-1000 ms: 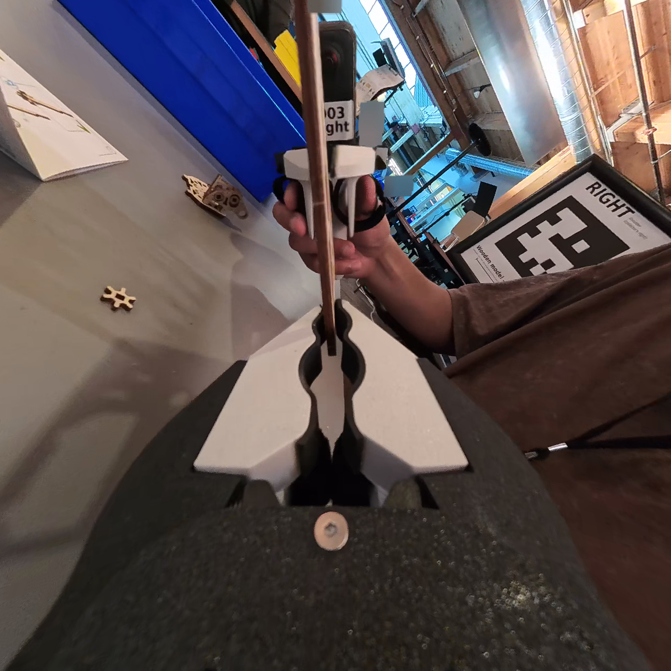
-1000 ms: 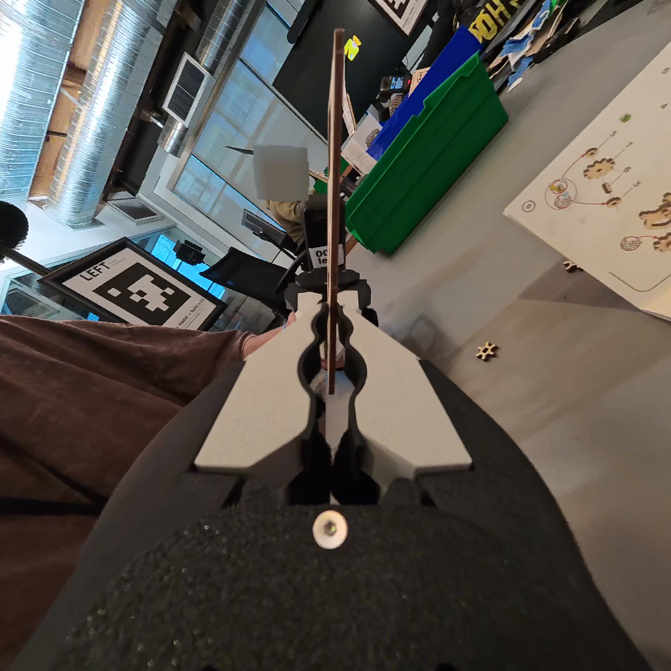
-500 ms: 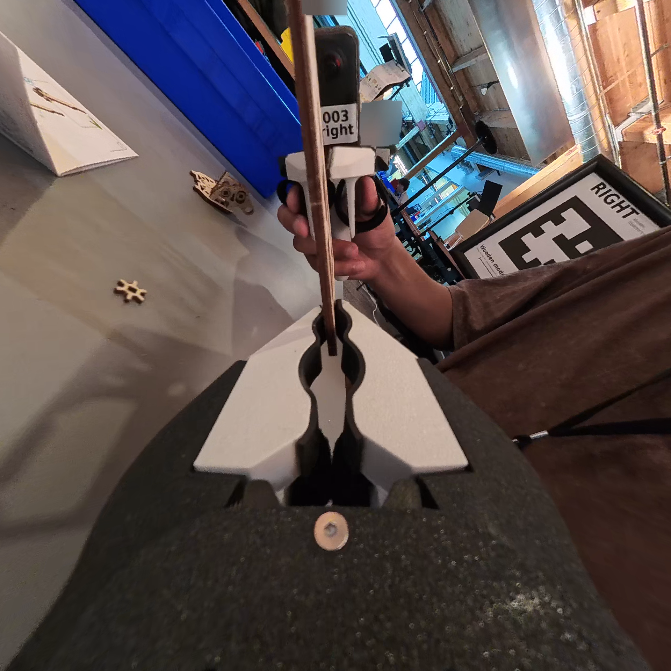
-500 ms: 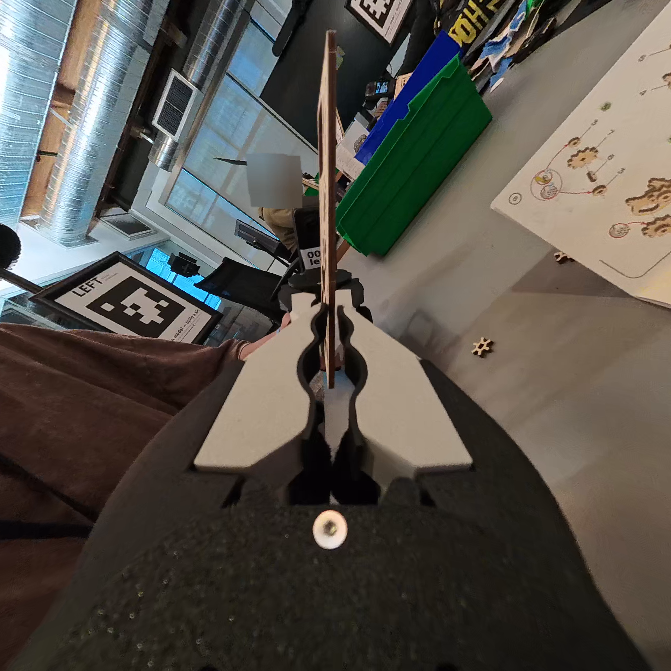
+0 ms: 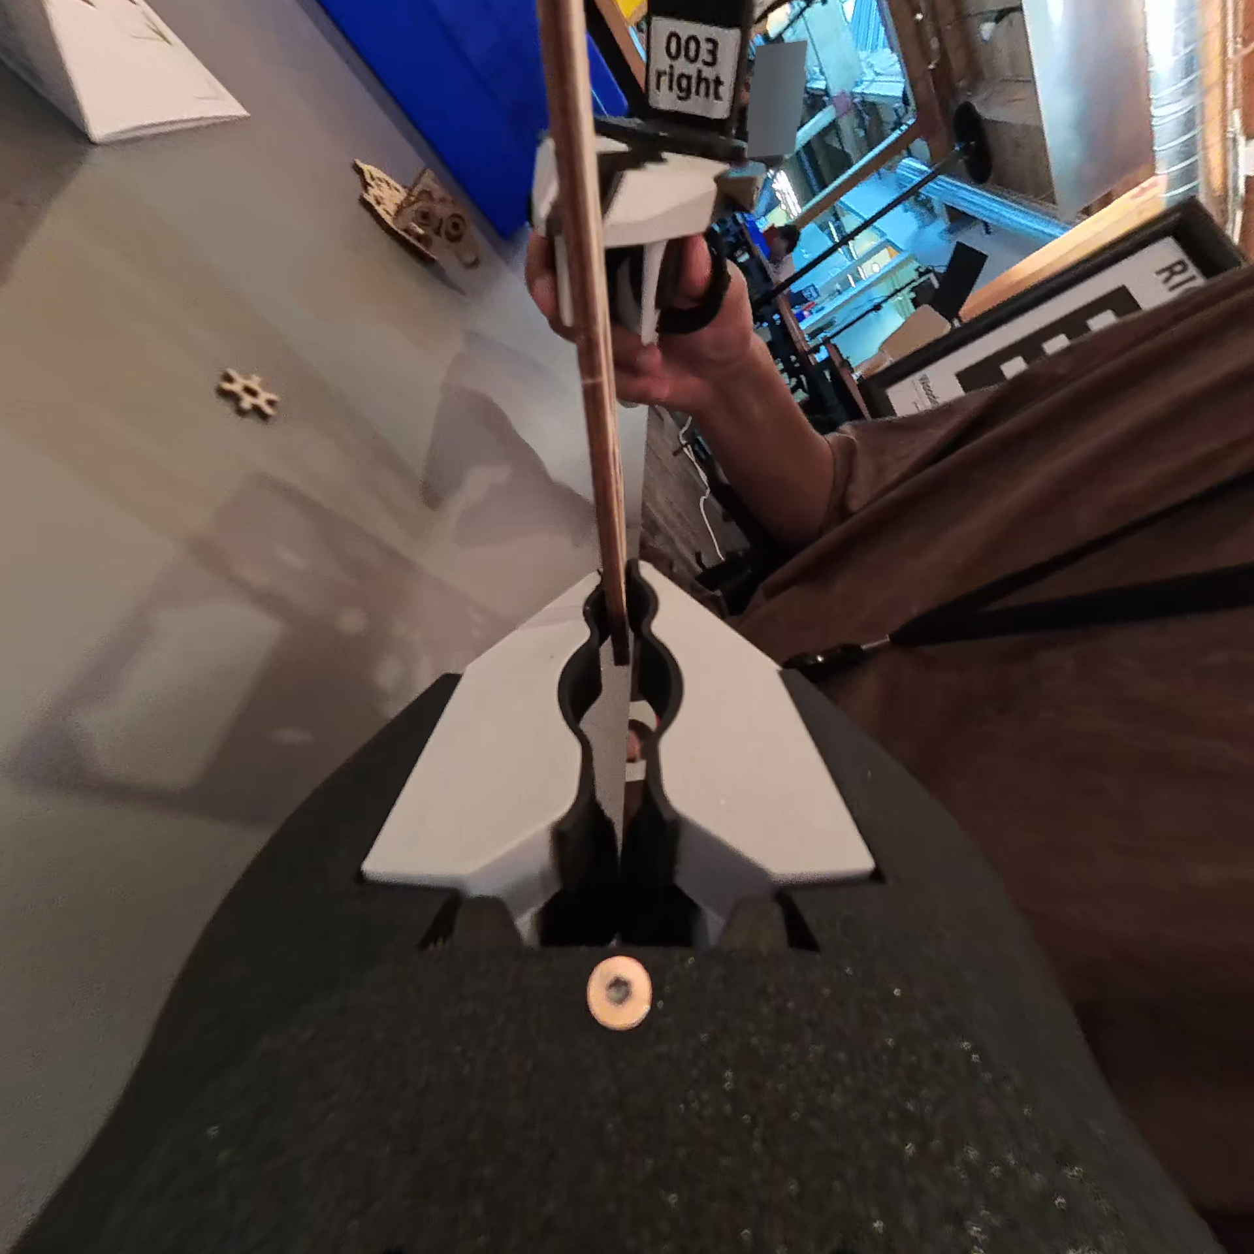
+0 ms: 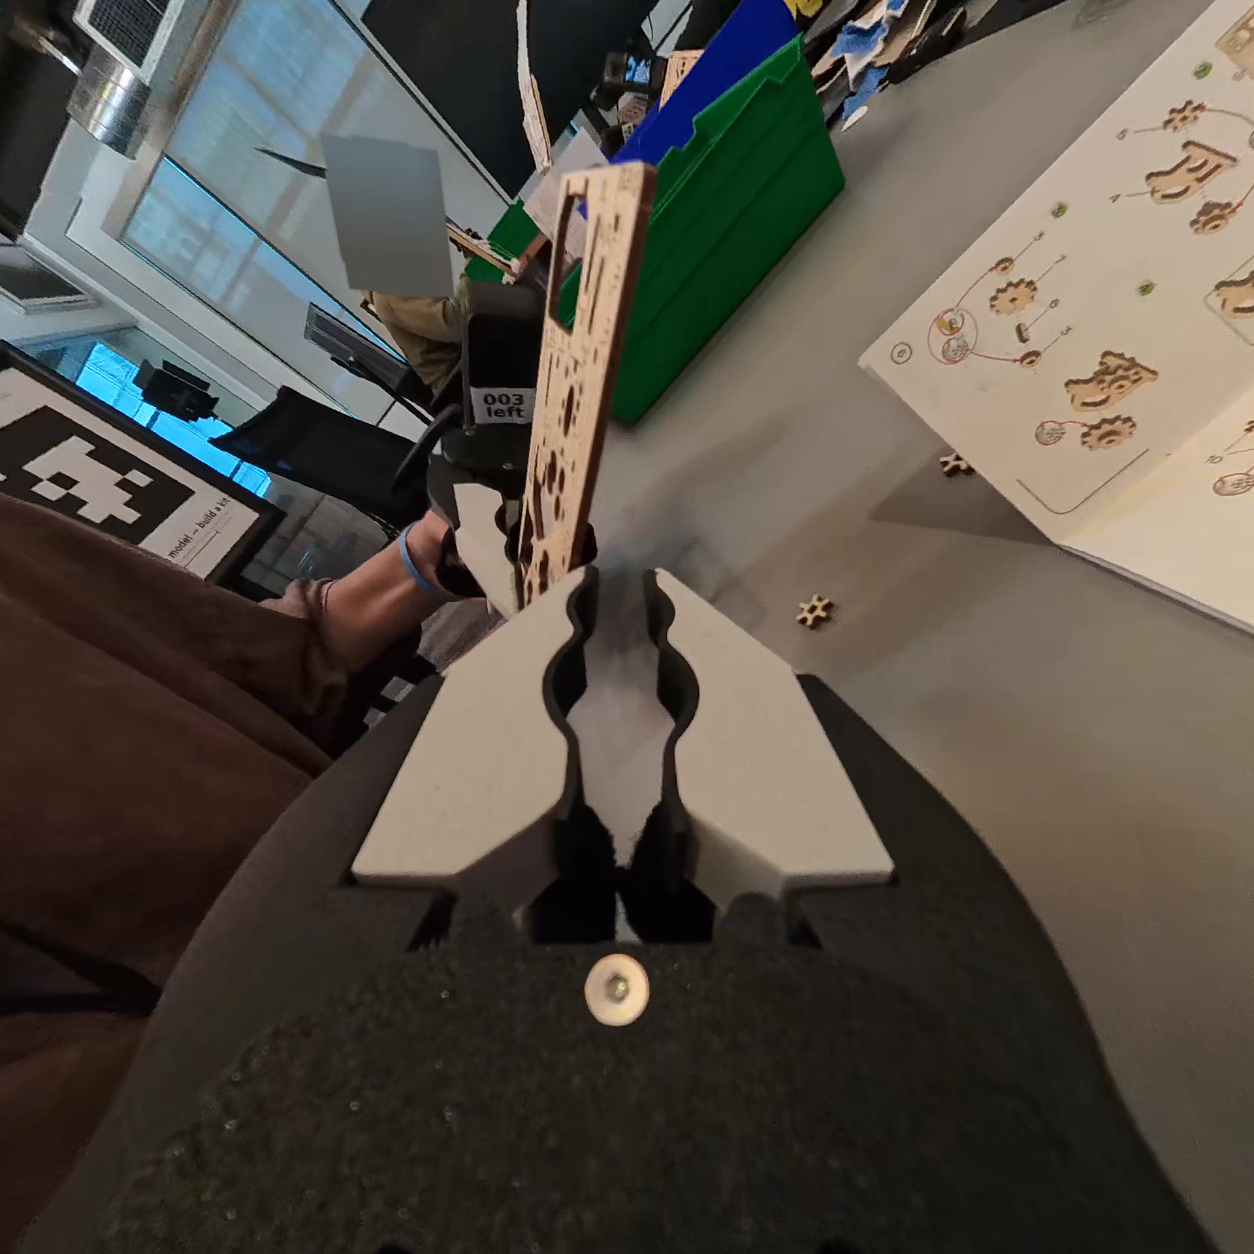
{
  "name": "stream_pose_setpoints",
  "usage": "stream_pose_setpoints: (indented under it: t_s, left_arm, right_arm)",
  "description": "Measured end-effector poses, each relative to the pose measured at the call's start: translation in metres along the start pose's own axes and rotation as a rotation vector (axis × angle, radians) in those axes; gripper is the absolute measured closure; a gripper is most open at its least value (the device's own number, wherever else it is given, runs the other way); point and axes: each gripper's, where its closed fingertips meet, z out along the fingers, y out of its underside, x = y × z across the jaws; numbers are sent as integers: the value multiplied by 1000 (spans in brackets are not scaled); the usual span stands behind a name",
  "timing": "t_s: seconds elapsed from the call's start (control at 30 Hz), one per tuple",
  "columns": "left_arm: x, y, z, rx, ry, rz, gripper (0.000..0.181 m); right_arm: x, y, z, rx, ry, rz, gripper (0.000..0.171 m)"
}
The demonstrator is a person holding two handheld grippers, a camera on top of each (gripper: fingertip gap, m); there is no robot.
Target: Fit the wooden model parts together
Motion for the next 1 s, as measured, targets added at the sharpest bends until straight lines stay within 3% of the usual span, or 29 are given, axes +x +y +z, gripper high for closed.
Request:
stream_pose_setpoints:
  t_s: [0.33, 0.7, 0.9, 1.0]
  left_arm:
    - [8, -12, 12, 79, 115, -66, 180]
    - [8, -6, 14, 44, 52, -33, 180]
    - [2, 1, 25, 0, -4, -35, 180]
    - [-7, -11, 16, 72, -68, -62, 164]
  right_arm:
    - [-11, -8, 10, 85, -115, 128, 157]
    - [-22, -6, 14, 84, -161, 138, 156]
    - [-23, 0, 16, 45, -148, 144, 168]
    - [-17, 5, 14, 2, -105, 99, 169]
